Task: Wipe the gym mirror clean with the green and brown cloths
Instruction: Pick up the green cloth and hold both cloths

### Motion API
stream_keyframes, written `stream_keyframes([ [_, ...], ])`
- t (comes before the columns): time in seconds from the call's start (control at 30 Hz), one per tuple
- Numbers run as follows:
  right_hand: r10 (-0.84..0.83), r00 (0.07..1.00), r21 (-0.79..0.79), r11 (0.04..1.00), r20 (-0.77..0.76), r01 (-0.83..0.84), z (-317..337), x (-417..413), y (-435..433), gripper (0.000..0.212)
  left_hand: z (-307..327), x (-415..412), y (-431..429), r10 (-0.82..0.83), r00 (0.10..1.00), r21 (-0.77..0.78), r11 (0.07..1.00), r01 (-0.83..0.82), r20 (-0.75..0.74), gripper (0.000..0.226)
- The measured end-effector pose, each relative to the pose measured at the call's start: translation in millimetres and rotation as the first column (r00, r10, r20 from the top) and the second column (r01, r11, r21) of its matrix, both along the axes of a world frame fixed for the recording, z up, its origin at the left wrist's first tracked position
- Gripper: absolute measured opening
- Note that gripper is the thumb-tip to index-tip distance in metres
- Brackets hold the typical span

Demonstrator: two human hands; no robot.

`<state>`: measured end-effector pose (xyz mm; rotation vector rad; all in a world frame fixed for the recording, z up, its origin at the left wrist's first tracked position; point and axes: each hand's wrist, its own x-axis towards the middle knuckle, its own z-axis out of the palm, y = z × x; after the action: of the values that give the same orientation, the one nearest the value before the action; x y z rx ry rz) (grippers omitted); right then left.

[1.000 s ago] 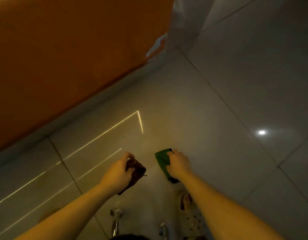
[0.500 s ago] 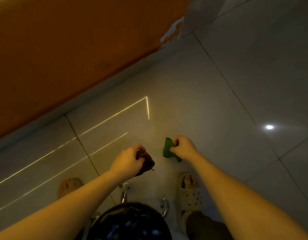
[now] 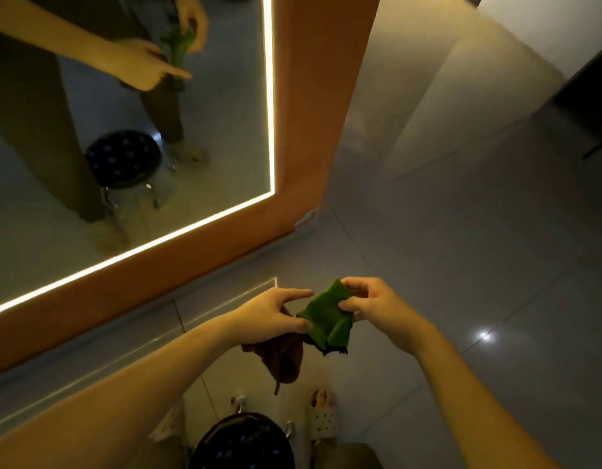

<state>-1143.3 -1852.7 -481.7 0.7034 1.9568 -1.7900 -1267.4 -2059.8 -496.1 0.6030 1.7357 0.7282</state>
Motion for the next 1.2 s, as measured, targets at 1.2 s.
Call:
stream_keyframes([
  [1.2,0.209,0.609,0.036,0.958,-0.765,-0.284,526,-179,-66,0.017,586,-137,-82,0.447,0.629,0.554,0.832,-0.031,-0.636,0.047],
])
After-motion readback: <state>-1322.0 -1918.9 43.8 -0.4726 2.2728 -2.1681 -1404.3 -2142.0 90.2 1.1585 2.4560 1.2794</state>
